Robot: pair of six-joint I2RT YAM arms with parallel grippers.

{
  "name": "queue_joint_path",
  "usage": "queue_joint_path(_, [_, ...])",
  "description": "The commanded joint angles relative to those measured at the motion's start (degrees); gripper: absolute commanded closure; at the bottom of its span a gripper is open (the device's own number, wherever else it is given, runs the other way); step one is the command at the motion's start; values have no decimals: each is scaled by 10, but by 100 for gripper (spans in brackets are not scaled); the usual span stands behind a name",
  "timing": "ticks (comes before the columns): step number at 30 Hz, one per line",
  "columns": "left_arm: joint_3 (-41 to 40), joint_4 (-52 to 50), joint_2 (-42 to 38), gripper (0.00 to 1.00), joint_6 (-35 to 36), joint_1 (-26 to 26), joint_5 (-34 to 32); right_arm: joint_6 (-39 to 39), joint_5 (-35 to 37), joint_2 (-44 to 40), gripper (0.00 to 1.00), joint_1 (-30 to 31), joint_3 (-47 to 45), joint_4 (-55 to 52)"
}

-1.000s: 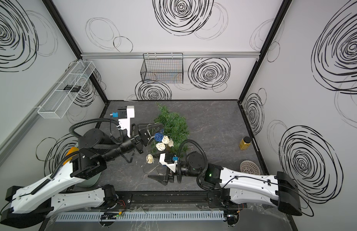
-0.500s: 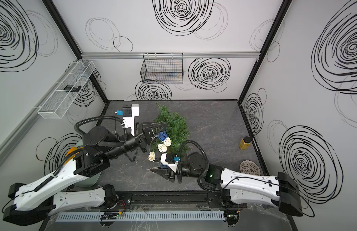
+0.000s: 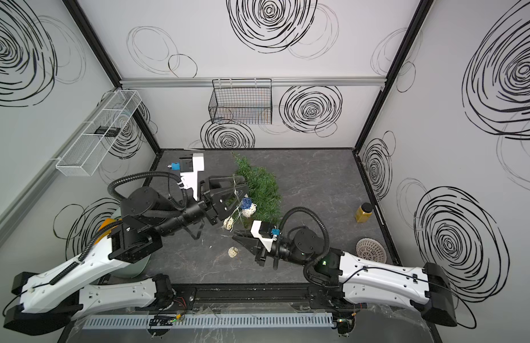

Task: Remove string lights from the small christmas tree
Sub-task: Remove the light string from the Christmas tree.

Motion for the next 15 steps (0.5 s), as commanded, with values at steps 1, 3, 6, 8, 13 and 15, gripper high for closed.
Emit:
queue_joint_path(1, [8, 18, -16, 27, 4, -2, -23, 1, 63, -36, 100, 3, 8, -10])
queue_joint_path(3, [11, 1, -19, 19, 11, -2, -38, 1, 77, -53, 100, 3, 9, -13])
queue_joint_path(6, [14, -37, -24, 9, 29, 0, -73, 2, 106, -74, 100, 3, 18, -23])
queue_joint_path(8, [17, -63, -26, 3, 36, 4, -91, 5, 124, -84, 100, 3, 26, -33])
queue_joint_path(13, [36, -126, -26, 4, 40, 31, -67, 20, 189, -96, 100, 3, 41, -37])
queue_joint_path(15, [44, -157, -25, 3, 44, 39, -62, 20, 203, -100, 100, 3, 47, -36])
